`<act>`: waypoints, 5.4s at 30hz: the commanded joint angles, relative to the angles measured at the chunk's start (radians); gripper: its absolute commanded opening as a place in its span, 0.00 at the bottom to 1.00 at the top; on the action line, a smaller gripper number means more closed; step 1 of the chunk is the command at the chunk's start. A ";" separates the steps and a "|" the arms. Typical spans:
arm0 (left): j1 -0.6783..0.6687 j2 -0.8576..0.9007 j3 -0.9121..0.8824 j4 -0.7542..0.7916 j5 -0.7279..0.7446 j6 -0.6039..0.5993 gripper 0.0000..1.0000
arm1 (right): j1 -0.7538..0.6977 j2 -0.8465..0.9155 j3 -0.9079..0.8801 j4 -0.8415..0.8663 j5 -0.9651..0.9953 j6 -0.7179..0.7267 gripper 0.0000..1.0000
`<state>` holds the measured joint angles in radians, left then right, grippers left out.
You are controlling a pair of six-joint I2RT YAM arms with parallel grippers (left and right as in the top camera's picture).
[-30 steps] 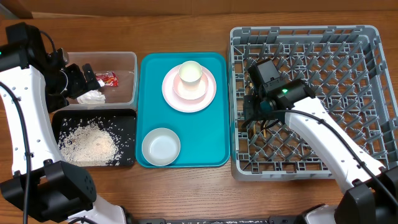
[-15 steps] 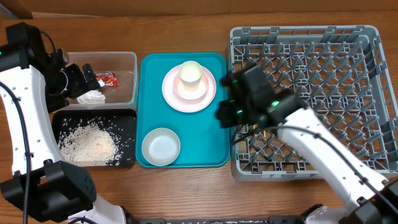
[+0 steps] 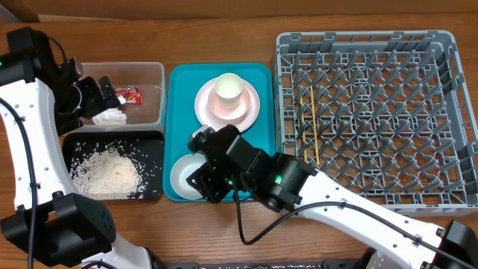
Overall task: Sort waste into correct bins and load items into the dishwasher
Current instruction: 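Move the right gripper back over the white bowl on the teal tray, then lower the right gripper onto the white bowl rim and grip it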
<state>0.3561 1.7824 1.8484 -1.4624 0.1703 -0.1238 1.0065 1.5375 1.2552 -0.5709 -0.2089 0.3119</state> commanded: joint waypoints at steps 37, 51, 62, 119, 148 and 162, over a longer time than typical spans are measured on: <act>0.003 -0.006 0.017 0.001 -0.006 -0.004 1.00 | 0.010 0.338 0.000 0.141 0.234 0.037 0.04; 0.003 -0.006 0.017 0.002 -0.006 -0.003 1.00 | 0.010 0.388 0.000 0.109 0.298 0.056 0.04; 0.003 -0.006 0.017 0.002 -0.006 -0.003 1.00 | -0.010 0.375 0.003 0.029 0.460 0.139 0.04; 0.003 -0.006 0.017 0.001 -0.006 -0.003 1.00 | 0.055 0.254 0.015 -0.012 0.234 0.080 0.26; 0.003 -0.006 0.017 0.001 -0.005 -0.003 1.00 | 0.055 0.357 0.013 -0.032 0.214 0.084 0.23; 0.003 -0.006 0.017 0.002 -0.006 -0.004 1.00 | 0.055 0.357 0.013 -0.087 0.208 0.084 0.20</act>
<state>0.3561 1.7824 1.8484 -1.4620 0.1703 -0.1238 1.0557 1.8843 1.2720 -0.6491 0.0029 0.3958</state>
